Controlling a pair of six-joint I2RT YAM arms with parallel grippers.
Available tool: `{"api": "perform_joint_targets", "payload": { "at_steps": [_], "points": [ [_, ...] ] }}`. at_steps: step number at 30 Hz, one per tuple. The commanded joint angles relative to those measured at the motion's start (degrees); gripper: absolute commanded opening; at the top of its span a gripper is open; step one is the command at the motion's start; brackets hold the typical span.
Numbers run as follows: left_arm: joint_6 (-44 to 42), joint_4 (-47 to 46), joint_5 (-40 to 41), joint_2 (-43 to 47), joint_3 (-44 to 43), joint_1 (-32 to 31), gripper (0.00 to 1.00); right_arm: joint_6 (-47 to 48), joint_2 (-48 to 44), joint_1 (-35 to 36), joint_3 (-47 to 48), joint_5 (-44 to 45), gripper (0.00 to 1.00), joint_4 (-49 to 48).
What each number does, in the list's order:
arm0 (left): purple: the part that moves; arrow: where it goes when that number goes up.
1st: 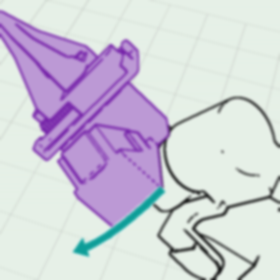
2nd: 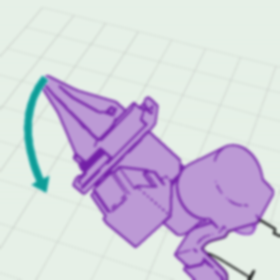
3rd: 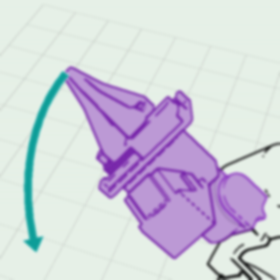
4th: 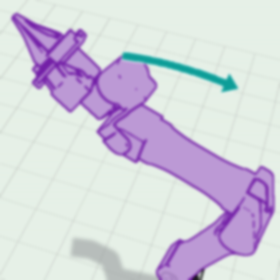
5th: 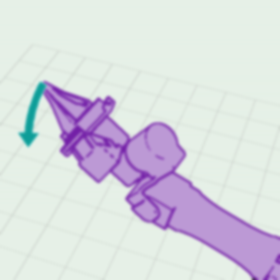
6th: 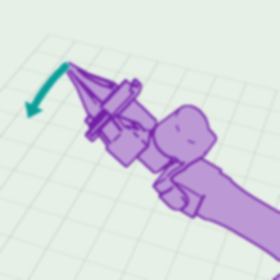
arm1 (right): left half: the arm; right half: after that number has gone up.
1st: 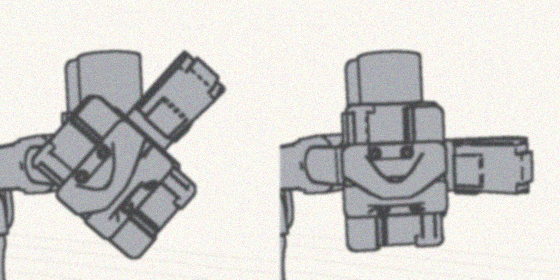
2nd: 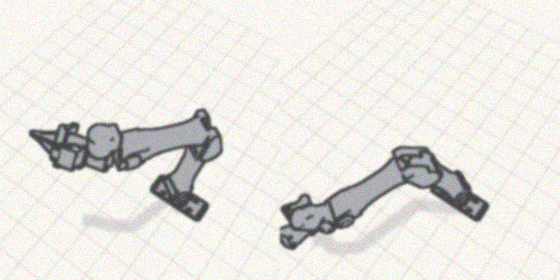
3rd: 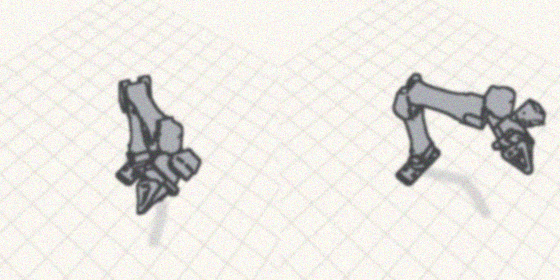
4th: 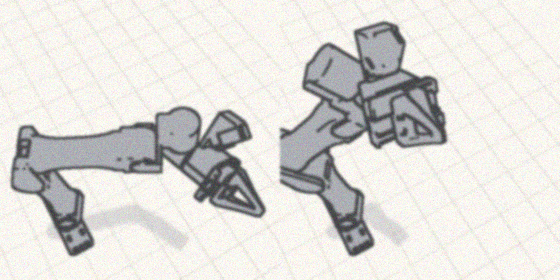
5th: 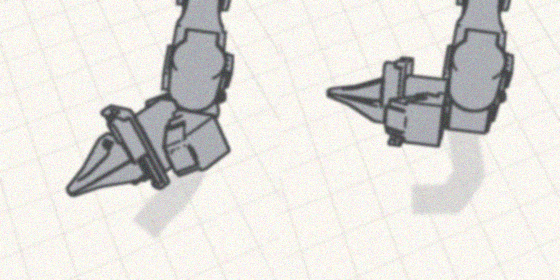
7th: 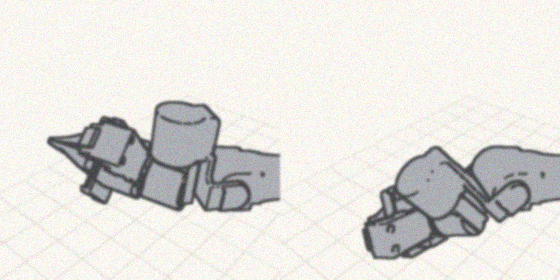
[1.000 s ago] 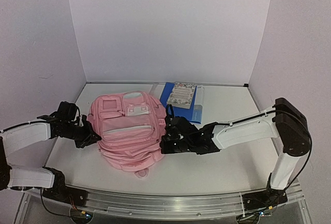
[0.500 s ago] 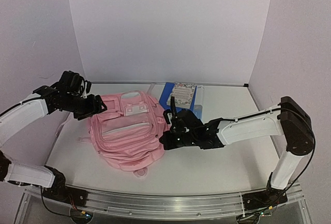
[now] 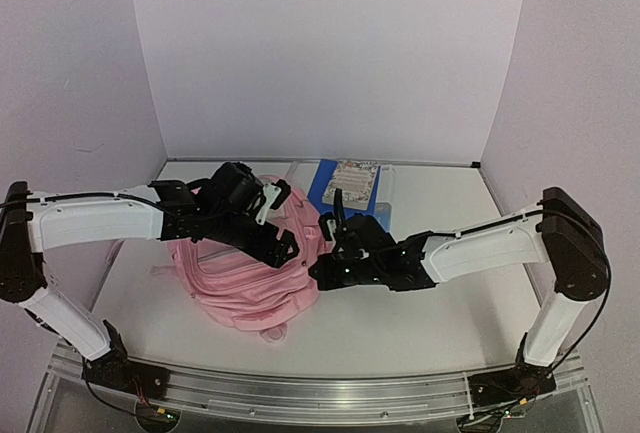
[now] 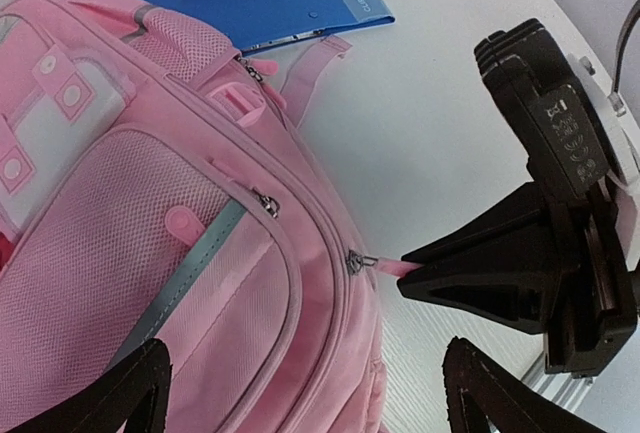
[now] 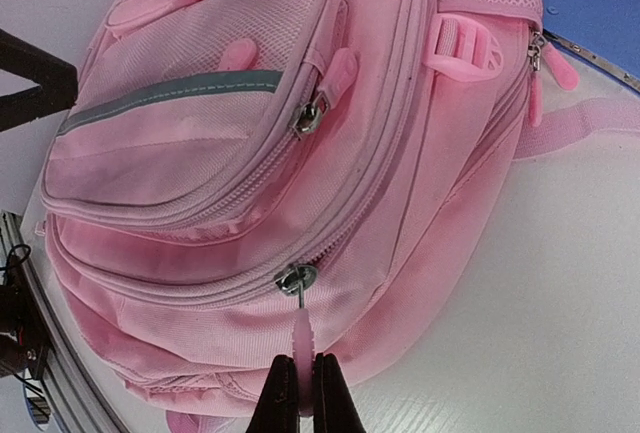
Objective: Pack the student bag
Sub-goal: Zip the student bag at the center of the board.
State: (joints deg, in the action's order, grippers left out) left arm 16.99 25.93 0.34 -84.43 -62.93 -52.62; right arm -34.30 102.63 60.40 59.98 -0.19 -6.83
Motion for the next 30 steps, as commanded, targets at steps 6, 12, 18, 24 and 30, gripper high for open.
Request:
{"api": "perform_joint_targets", "payload": {
  "at_steps": [6,12,18,24,30],
  "points": [
    [-5.32,-6.02,5.81,-7.21,-4.26,-1.87,0.87,-1.82,-3.49,-0.33,-1.23,-0.40,0.00,-4.95],
    [-5.39,-4.46,9.50,-11.36,-5.89,-3.19,0.70,-2.15,-3.53,-0.35,-1.64,-0.39,0.00,-5.58],
    [-5.42,0.29,20.40,-15.79,-8.71,-6.34,0.54,-2.23,-3.69,-0.35,-2.05,-0.14,0.00,-5.99],
    [-3.84,3.58,26.14,-19.39,-10.18,-8.30,0.43,-2.48,-4.09,-0.33,-2.46,0.18,0.00,-6.42],
    [-0.57,6.63,29.18,-19.46,-9.86,-8.97,0.18,-2.46,-5.38,-0.36,-3.50,2.36,0.00,-6.46]
  ]
}}
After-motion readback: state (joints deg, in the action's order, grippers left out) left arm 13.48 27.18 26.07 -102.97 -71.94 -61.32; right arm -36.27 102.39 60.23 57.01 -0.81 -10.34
